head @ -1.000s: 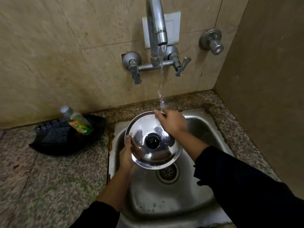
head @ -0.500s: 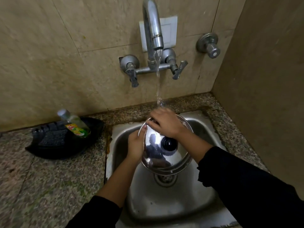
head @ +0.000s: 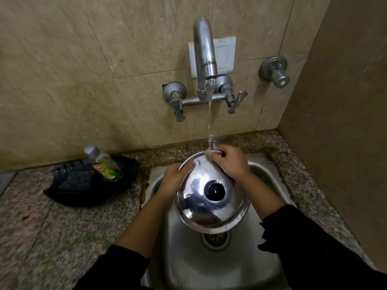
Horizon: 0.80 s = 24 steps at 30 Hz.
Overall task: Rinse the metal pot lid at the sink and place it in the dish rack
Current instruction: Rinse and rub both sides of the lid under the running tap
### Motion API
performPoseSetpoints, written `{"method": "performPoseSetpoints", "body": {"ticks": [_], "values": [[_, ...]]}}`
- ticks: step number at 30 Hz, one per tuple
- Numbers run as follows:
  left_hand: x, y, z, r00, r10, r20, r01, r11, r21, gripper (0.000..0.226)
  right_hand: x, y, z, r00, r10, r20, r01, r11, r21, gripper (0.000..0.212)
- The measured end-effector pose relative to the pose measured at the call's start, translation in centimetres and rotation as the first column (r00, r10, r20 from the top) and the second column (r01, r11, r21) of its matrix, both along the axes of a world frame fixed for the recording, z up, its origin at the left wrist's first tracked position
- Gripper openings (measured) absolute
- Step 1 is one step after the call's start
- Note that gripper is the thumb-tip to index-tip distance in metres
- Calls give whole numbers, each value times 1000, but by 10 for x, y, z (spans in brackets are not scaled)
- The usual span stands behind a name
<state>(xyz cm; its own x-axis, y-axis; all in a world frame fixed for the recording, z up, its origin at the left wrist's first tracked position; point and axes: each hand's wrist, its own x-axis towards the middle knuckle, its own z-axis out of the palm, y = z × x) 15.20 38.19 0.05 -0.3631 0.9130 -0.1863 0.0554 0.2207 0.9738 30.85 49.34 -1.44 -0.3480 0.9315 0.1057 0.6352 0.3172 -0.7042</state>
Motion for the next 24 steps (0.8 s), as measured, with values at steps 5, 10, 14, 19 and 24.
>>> {"method": "performPoseSetpoints", "body": {"ticks": [5,10,14,19,24], "values": [[-7,0,2,988,136,-74,-130,988,84,25,-12,2,12,994,81,-75,-82,997,-15,50],[-2,-16,-20,888,392,239,-425,899,105,27,9,-4,-13,940,-282,-192,247,951,-189,58],[-6,-22,-31,945,209,251,-225,974,35,22,5,-14,-14,918,-385,-89,375,920,-116,63],[-2,-10,-1,999,8,-49,-6,999,40,31,-15,-15,5,990,-137,36,134,988,77,62],[1,-3,-3,986,-2,-167,4,1000,15,37,-36,-16,16,970,26,242,-96,955,280,55]]}}
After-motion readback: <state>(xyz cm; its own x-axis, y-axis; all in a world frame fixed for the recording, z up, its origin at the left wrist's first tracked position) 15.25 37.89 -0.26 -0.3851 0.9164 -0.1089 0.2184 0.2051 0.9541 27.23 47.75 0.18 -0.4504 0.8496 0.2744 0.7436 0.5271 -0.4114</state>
